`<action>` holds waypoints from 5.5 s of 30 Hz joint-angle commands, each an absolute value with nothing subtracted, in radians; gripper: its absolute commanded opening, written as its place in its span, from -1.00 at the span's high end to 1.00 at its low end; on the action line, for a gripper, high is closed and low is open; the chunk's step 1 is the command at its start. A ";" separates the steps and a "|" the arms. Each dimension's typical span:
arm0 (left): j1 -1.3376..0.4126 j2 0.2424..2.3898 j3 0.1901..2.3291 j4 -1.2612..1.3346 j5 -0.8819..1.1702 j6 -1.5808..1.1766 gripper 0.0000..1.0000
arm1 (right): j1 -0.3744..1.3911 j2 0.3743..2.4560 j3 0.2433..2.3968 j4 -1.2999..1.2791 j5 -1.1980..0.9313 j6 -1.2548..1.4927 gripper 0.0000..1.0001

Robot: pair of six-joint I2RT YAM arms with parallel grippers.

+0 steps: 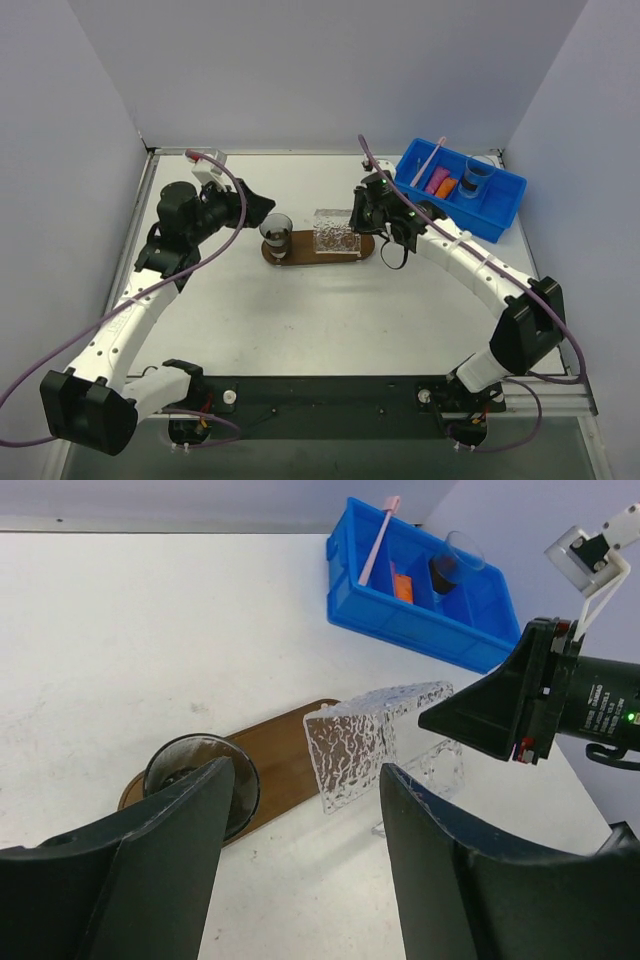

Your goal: Prepare toiletry sets of a toothbrush and toothpaste on the tray

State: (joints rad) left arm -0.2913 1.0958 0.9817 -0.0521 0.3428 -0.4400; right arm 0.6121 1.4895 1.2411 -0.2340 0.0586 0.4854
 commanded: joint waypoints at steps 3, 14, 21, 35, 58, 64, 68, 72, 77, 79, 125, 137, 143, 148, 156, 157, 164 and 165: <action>-0.276 1.049 1.043 -0.118 0.226 -0.355 -0.41 | 0.586 1.598 1.422 -0.348 0.011 0.482 1.00; -0.278 1.032 1.048 -0.143 0.155 -0.324 -0.40 | 0.594 1.801 1.601 -0.456 0.015 0.508 1.00; -0.276 1.035 1.048 -0.146 0.156 -0.324 -0.40 | 0.611 1.879 1.640 -0.460 0.026 0.528 1.00; -0.276 1.048 1.049 -0.146 0.169 -0.328 -0.40 | 0.611 1.977 1.706 -0.482 0.008 0.560 1.00; -0.275 1.060 1.054 -0.152 0.176 -0.331 -0.40 | 0.597 2.085 1.815 -0.569 -0.015 0.546 1.00; -0.276 1.062 1.054 -0.152 0.179 -0.334 -0.40 | 0.594 2.102 1.835 -0.586 -0.008 0.538 1.00; -0.275 1.063 1.054 -0.152 0.183 -0.336 -0.40 | 0.595 2.109 1.841 -0.598 -0.008 0.537 1.00; -0.275 1.065 1.054 -0.150 0.184 -0.337 -0.40 | 0.597 2.111 1.838 -0.610 -0.008 0.538 1.00; -0.275 1.065 1.054 -0.152 0.186 -0.339 -0.40 | 0.597 2.112 1.830 -0.621 -0.005 0.537 1.00; -0.275 1.066 1.052 -0.152 0.186 -0.339 -0.40 | 0.600 2.111 1.829 -0.629 -0.008 0.535 1.00; -0.275 1.077 1.062 -0.160 0.184 -0.337 -0.42 | 0.623 1.915 1.682 -0.407 0.049 0.557 0.13; -0.275 1.072 1.052 -0.155 0.175 -0.330 -0.42 | 0.612 1.591 1.485 -0.342 0.101 0.413 0.16; -0.275 1.066 1.051 -0.150 0.166 -0.311 -0.42 | 0.549 1.442 1.445 -0.409 0.110 0.324 0.16; -0.276 1.065 1.048 -0.147 0.156 -0.298 -0.41 | 0.457 1.371 1.450 -0.474 0.106 0.275 0.12; -0.279 1.058 1.035 -0.132 0.149 -0.279 -0.41 | 0.142 1.373 1.440 -0.437 0.025 0.331 0.07; -0.278 1.058 1.037 -0.132 0.150 -0.281 -0.41 | 0.076 1.405 1.439 -0.419 0.017 0.340 0.07; -0.279 1.068 1.035 -0.137 0.152 -0.279 -0.41 | -0.096 1.589 1.511 -0.330 -0.049 0.439 0.07; -0.279 1.068 1.035 -0.138 0.150 -0.279 -0.41 | -0.112 1.612 1.523 -0.318 -0.038 0.454 0.08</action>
State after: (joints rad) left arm -0.2798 1.0775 1.0088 -0.1753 0.1600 -0.2977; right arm -0.0719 1.5356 1.4673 -0.3847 -0.0219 0.3847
